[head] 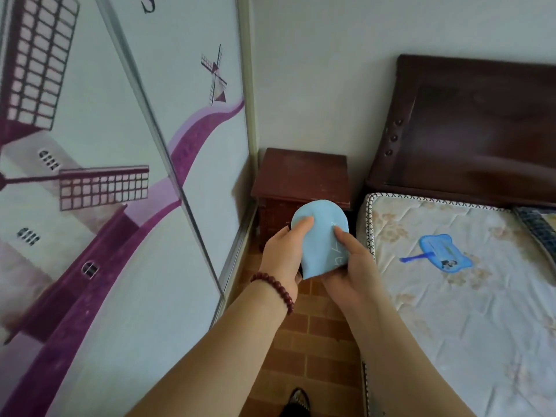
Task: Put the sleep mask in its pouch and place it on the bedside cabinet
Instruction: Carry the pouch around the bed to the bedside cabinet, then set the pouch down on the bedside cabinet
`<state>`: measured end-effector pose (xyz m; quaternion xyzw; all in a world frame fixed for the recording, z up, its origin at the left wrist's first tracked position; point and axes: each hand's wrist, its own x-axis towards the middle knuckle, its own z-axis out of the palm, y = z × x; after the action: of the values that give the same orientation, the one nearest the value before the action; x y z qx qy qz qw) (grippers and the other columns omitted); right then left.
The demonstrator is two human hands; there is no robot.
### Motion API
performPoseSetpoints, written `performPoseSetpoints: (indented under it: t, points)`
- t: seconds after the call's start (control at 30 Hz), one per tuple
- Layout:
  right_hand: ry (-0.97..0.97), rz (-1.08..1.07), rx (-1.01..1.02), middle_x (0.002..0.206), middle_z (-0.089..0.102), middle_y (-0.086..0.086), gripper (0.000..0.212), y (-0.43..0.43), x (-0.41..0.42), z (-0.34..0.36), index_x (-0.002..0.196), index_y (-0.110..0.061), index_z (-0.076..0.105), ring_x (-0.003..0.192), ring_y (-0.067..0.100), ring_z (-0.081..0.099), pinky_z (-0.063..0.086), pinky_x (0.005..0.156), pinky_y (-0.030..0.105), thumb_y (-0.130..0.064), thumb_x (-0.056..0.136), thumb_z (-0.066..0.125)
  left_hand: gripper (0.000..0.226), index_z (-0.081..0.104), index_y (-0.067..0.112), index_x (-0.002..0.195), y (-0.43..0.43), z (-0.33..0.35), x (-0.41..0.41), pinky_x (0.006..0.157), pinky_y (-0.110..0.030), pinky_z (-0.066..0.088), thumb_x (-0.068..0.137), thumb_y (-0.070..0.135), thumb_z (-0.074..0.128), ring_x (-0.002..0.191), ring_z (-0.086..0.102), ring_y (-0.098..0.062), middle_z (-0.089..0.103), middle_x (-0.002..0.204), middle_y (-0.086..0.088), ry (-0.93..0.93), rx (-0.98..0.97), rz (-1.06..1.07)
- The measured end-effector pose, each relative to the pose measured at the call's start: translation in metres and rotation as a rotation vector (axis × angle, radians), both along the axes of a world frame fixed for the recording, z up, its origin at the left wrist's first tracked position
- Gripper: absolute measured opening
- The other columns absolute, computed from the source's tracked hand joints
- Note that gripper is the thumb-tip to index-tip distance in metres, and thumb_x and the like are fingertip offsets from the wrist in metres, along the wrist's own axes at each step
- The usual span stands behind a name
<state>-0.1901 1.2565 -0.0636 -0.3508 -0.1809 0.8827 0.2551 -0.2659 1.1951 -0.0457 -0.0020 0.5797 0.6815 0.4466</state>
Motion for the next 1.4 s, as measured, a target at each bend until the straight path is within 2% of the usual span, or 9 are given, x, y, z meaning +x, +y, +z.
performPoseSetpoints:
  t: [0.17, 0.3, 0.43, 0.6, 0.7, 0.87, 1.03, 1.27, 1.4]
  points:
    - [0.038, -0.020, 0.010, 0.090, 0.077, 0.013, 0.034, 0.074, -0.039, 0.006, 0.115, -0.004, 0.061, 0.076, 0.025, 0.075, 0.061, 0.058, 0.037, -0.016, 0.084, 0.066, 0.013, 0.061, 0.026, 0.087, 0.074, 0.006, -0.037, 0.090, -0.049, 0.053, 0.085, 0.039, 0.060, 0.101, 0.063, -0.029, 0.066, 0.111, -0.009, -0.002, -0.011, 0.024]
    - [0.038, -0.017, -0.014, 0.098, 0.076, 0.014, 0.035, 0.112, -0.063, 0.000, 0.118, -0.006, 0.061, 0.077, 0.025, 0.075, 0.060, 0.057, 0.037, -0.014, 0.084, 0.066, 0.016, 0.058, 0.023, 0.091, 0.111, 0.001, -0.062, 0.090, -0.049, 0.053, 0.085, 0.038, 0.059, 0.103, 0.061, -0.031, 0.063, 0.112, -0.012, -0.042, -0.070, 0.038]
    - [0.055, -0.017, -0.033, 0.086, 0.077, 0.012, 0.032, 0.150, -0.088, -0.006, 0.116, -0.005, 0.060, 0.074, 0.025, 0.075, 0.059, 0.053, 0.036, -0.014, 0.085, 0.066, 0.013, 0.060, 0.021, 0.089, 0.147, -0.002, -0.087, 0.092, -0.050, 0.052, 0.085, 0.033, 0.059, 0.102, 0.062, -0.031, 0.065, 0.110, -0.012, -0.052, -0.059, 0.040]
    - [0.097, -0.029, -0.017, 0.087, 0.078, 0.012, 0.024, 0.201, -0.131, -0.015, 0.104, -0.004, 0.062, 0.079, 0.025, 0.075, 0.059, 0.056, 0.035, -0.020, 0.085, 0.065, 0.008, 0.063, 0.026, 0.084, 0.201, -0.012, -0.131, 0.092, -0.050, 0.052, 0.086, 0.031, 0.056, 0.100, 0.064, -0.028, 0.067, 0.108, -0.009, 0.030, -0.049, 0.059]
    - [0.103, -0.051, -0.018, 0.091, 0.077, 0.013, 0.032, 0.233, -0.163, -0.018, 0.108, -0.003, 0.061, 0.083, 0.025, 0.074, 0.060, 0.059, 0.035, -0.022, 0.082, 0.067, 0.011, 0.063, 0.027, 0.081, 0.237, -0.017, -0.161, 0.090, -0.047, 0.053, 0.089, 0.031, 0.055, 0.098, 0.065, -0.025, 0.068, 0.104, -0.005, 0.088, -0.020, 0.045]
    - [0.055, -0.081, -0.048, 0.097, 0.076, 0.014, 0.041, 0.294, -0.227, -0.022, 0.119, -0.003, 0.057, 0.082, 0.025, 0.074, 0.060, 0.057, 0.036, -0.020, 0.083, 0.067, 0.014, 0.063, 0.024, 0.079, 0.299, -0.018, -0.226, 0.086, -0.041, 0.055, 0.088, 0.034, 0.057, 0.095, 0.066, -0.024, 0.069, 0.099, -0.005, 0.062, -0.013, 0.010]
    - [0.079, -0.104, -0.067, 0.108, 0.072, 0.018, 0.045, 0.341, -0.293, -0.023, 0.123, -0.003, 0.055, 0.083, 0.026, 0.074, 0.060, 0.060, 0.037, -0.020, 0.083, 0.067, 0.016, 0.063, 0.024, 0.081, 0.352, -0.015, -0.295, 0.089, -0.043, 0.054, 0.087, 0.038, 0.058, 0.099, 0.065, -0.026, 0.069, 0.106, -0.007, 0.088, -0.040, -0.034]
    - [0.163, -0.112, -0.069, 0.086, 0.077, 0.014, 0.029, 0.393, -0.355, -0.020, 0.112, -0.002, 0.059, 0.077, 0.026, 0.075, 0.060, 0.059, 0.035, -0.015, 0.086, 0.061, 0.016, 0.066, 0.023, 0.082, 0.407, -0.020, -0.360, 0.094, -0.048, 0.051, 0.085, 0.038, 0.061, 0.103, 0.065, -0.028, 0.069, 0.110, -0.011, 0.064, -0.066, -0.030]
    - [0.176, -0.051, -0.063, 0.093, 0.075, 0.014, 0.045, 0.420, -0.380, -0.020, 0.115, -0.003, 0.059, 0.084, 0.027, 0.073, 0.059, 0.068, 0.035, -0.014, 0.071, 0.062, 0.014, 0.064, 0.025, 0.087, 0.438, -0.026, -0.389, 0.095, -0.049, 0.050, 0.087, 0.037, 0.057, 0.104, 0.064, -0.029, 0.068, 0.113, -0.010, 0.030, -0.070, 0.032]
